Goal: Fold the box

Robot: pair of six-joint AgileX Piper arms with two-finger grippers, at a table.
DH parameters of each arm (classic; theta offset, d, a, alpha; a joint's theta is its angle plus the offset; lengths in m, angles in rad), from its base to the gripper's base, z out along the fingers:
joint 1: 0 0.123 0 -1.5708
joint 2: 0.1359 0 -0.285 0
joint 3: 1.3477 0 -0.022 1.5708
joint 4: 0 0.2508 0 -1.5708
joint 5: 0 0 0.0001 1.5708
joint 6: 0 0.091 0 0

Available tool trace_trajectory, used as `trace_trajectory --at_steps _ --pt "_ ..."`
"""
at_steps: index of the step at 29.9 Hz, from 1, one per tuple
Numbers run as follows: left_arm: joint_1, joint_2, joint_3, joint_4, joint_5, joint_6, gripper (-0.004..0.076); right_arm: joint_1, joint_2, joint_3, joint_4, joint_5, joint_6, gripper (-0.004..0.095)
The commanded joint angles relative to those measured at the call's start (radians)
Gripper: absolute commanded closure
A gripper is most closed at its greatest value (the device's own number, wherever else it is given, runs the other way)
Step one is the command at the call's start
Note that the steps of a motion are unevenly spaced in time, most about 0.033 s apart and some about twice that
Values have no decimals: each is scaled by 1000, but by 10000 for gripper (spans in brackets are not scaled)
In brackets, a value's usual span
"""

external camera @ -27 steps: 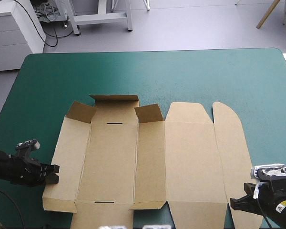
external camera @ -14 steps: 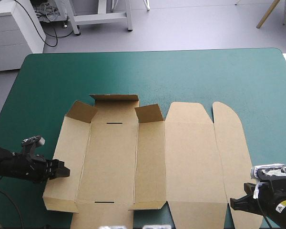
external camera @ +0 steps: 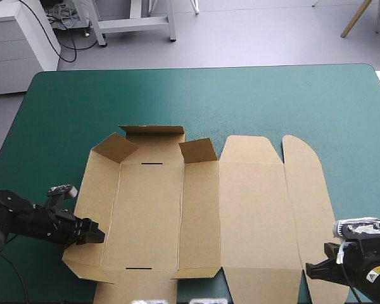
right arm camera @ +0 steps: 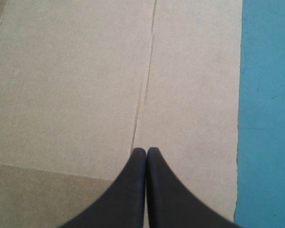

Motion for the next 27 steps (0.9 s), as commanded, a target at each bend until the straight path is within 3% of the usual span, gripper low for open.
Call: trace_trajectory --at_steps 1,8,17,22,27 --pt "-9 -13 -18 -6 103 -26 470 2 9 -25 17 -51 -14 927" --pt "-9 -13 -14 61 103 -94 735 2 9 -25 17 -51 -14 927" --pt "-9 -13 -50 66 83 -92 734 2 9 -25 17 -51 -14 927" --pt "-27 -13 -251 85 81 -101 734 2 9 -25 17 -51 -14 927" --pt "-192 -13 -512 283 32 -182 734 2 9 -25 14 -60 -20 927"
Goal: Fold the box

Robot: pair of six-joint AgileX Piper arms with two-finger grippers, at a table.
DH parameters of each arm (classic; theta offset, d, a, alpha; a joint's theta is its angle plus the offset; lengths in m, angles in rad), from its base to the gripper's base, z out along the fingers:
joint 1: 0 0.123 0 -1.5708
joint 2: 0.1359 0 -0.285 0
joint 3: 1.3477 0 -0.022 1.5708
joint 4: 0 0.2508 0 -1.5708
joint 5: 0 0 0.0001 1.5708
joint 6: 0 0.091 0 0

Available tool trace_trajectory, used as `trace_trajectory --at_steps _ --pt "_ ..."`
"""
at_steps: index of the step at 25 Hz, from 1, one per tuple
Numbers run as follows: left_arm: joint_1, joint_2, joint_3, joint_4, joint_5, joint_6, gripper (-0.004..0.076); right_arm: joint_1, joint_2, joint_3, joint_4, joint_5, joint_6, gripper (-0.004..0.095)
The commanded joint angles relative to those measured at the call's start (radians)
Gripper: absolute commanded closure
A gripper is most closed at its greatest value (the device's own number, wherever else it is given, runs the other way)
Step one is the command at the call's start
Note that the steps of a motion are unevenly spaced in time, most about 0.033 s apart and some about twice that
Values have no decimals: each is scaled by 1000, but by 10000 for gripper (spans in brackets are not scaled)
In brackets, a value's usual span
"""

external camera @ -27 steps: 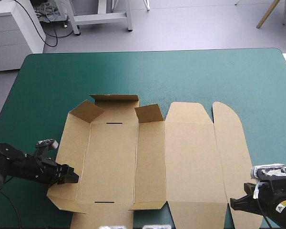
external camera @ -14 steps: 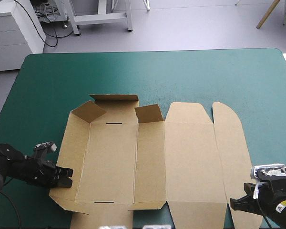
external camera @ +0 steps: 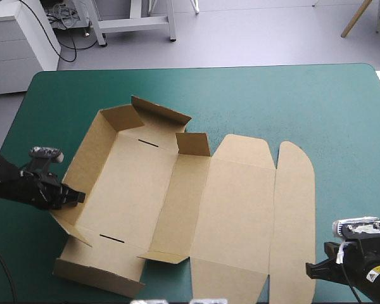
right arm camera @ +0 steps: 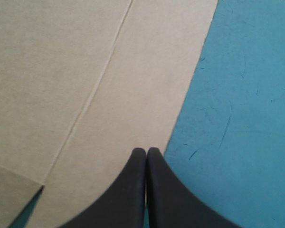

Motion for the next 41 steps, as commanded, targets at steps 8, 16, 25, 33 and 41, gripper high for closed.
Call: trace_trajectory --at_steps 8,16,25,33,41 --pt "-479 73 -414 426 -43 -102 734 2 9 -25 12 -52 -11 927" --pt "-837 171 -496 755 -219 -113 734 2 9 -25 12 -44 -11 927" --pt "-1107 199 -496 830 -364 -13 734 2 9 -25 12 -42 -11 927" --pt "-1122 193 -507 770 -417 117 734 2 9 -25 12 -42 -11 927" --pt "-1288 287 -406 1470 -474 -386 734 2 9 -25 5 -44 -15 927"
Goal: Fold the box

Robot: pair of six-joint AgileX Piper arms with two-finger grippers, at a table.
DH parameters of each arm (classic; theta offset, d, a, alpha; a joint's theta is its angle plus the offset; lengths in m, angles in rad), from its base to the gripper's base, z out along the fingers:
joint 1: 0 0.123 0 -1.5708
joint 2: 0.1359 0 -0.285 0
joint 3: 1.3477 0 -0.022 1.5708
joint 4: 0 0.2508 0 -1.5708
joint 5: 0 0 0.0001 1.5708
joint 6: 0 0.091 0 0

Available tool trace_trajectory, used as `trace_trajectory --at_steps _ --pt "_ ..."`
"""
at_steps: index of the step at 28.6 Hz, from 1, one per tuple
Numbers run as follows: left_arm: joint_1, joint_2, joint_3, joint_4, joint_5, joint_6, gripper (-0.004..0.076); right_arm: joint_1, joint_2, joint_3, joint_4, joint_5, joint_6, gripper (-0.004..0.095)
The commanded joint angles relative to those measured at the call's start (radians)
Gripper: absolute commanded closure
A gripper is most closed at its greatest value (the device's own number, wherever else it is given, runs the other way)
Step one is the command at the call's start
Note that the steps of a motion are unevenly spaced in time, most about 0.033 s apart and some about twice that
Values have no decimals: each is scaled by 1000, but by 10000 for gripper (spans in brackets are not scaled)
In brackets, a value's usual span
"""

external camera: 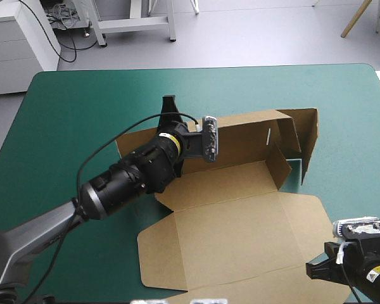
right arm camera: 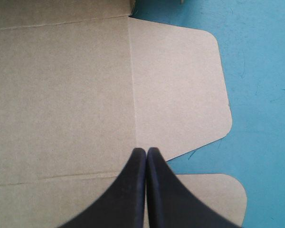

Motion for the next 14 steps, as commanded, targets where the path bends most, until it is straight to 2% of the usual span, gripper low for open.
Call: trace_trajectory --at_steps 1,6,9,14 --pt "-94 -22 55 370 -75 -211 734 2 9 -25 6 -46 -11 927" --pt "-135 -21 176 628 -86 -419 734 2 9 -25 -8 -51 -11 927" --pt "-135 -17 218 694 -100 -512 734 2 9 -25 -15 -55 -11 927" --pt "-135 -3 231 723 -87 -539 734 2 9 -25 -17 -59 -11 927"
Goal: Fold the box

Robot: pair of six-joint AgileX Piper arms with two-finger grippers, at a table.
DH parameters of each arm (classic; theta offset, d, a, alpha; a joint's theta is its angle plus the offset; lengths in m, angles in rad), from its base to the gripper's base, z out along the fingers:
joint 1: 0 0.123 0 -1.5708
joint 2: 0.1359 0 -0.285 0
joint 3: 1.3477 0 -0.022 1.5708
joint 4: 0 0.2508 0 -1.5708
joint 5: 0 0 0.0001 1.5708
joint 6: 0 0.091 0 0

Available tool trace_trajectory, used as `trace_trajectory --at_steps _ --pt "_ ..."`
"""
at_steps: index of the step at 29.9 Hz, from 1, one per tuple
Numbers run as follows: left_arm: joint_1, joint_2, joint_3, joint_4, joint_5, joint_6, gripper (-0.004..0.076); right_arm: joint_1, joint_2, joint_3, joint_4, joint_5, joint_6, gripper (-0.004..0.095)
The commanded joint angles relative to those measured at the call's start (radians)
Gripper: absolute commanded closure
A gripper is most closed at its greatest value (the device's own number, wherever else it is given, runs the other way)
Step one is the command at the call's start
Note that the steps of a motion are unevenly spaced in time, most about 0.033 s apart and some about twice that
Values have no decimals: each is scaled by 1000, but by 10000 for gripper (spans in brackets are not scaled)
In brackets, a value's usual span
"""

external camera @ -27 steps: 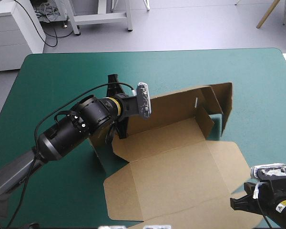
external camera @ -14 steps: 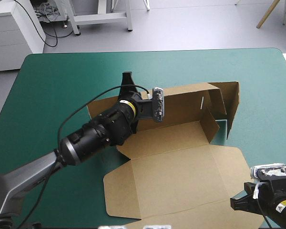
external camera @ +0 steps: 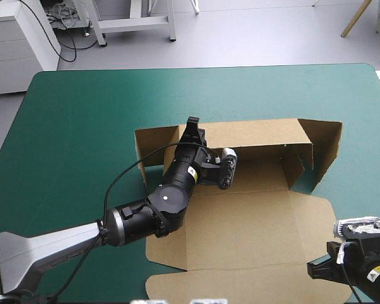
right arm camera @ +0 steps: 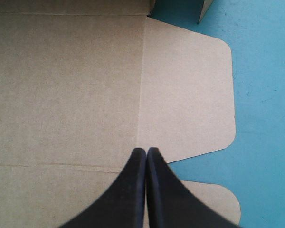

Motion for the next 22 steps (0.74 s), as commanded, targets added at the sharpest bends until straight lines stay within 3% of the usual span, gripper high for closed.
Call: trace_trajectory --at_steps 1,17,19,22 --pt "-8 -22 -23 94 17 -39 734 2 9 -25 6 -55 -8 927" --pt "-8 61 -22 257 64 -266 734 2 9 -25 6 -65 -5 915" --pt "-8 61 -22 257 69 -275 734 2 9 -25 6 -65 -5 852" --pt "-8 61 -22 257 68 -278 734 2 9 -25 8 -67 13 673"
